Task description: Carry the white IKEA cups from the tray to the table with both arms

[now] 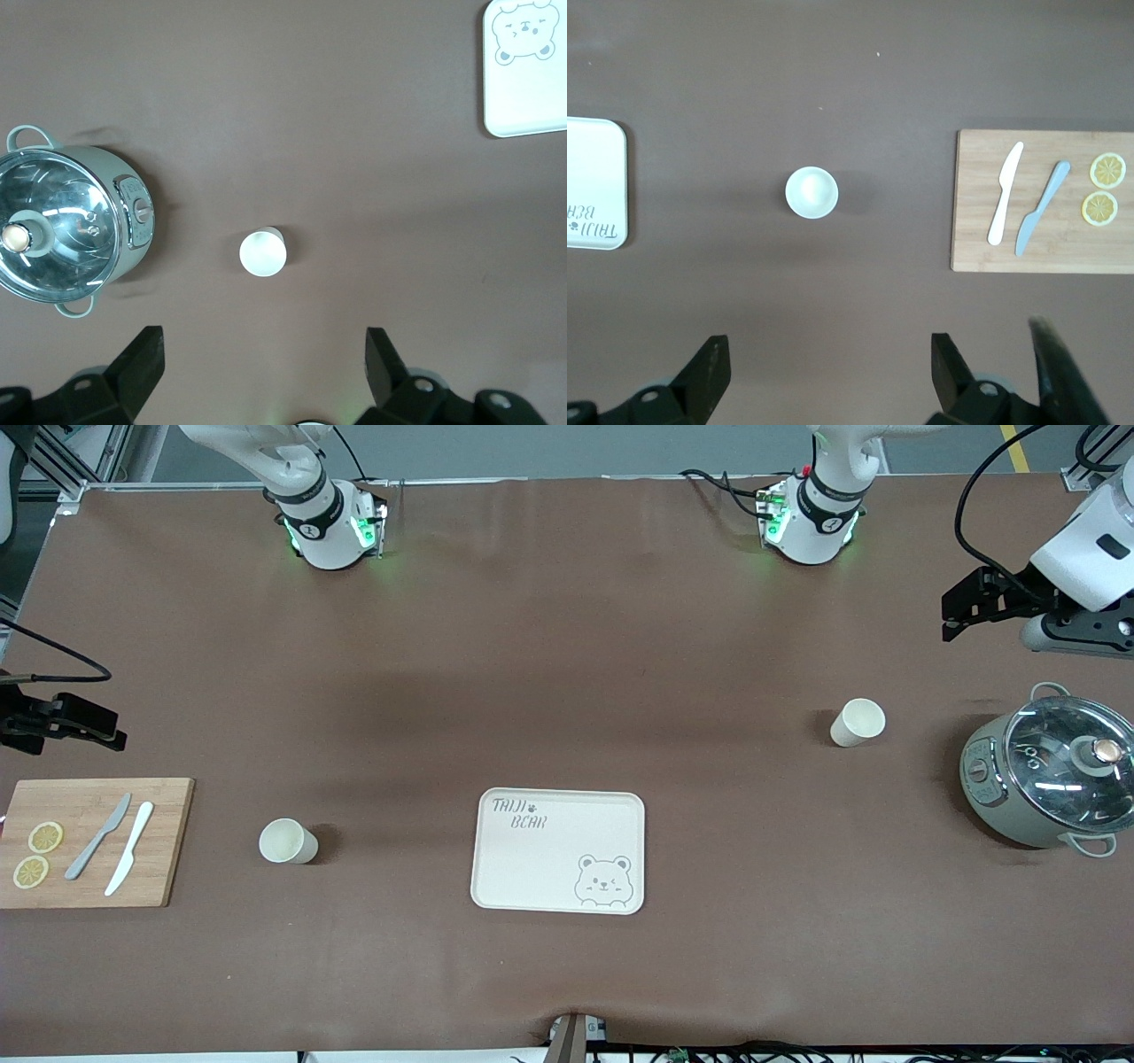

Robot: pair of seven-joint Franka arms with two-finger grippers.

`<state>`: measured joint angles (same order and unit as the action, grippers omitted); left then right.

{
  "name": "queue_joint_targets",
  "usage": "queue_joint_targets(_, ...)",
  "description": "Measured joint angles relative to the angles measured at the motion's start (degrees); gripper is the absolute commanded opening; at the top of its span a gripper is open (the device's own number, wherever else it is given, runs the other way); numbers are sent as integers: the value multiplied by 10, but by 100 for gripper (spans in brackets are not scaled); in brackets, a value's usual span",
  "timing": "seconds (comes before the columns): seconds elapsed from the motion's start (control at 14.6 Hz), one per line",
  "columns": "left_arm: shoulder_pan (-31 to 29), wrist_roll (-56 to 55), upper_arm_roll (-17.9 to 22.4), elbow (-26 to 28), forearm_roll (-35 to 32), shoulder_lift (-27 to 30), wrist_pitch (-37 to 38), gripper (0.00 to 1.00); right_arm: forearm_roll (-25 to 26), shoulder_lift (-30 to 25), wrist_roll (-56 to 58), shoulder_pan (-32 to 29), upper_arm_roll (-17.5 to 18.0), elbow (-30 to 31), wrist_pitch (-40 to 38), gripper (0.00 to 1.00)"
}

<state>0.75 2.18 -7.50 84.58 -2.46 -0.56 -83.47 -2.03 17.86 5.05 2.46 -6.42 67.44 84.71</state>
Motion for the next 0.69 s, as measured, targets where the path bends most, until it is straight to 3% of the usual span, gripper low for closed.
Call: queue_joint_targets(0.69,0,0,0,0,0,-1,0,100,0,-7,-7,-16,-1,5,-9,100)
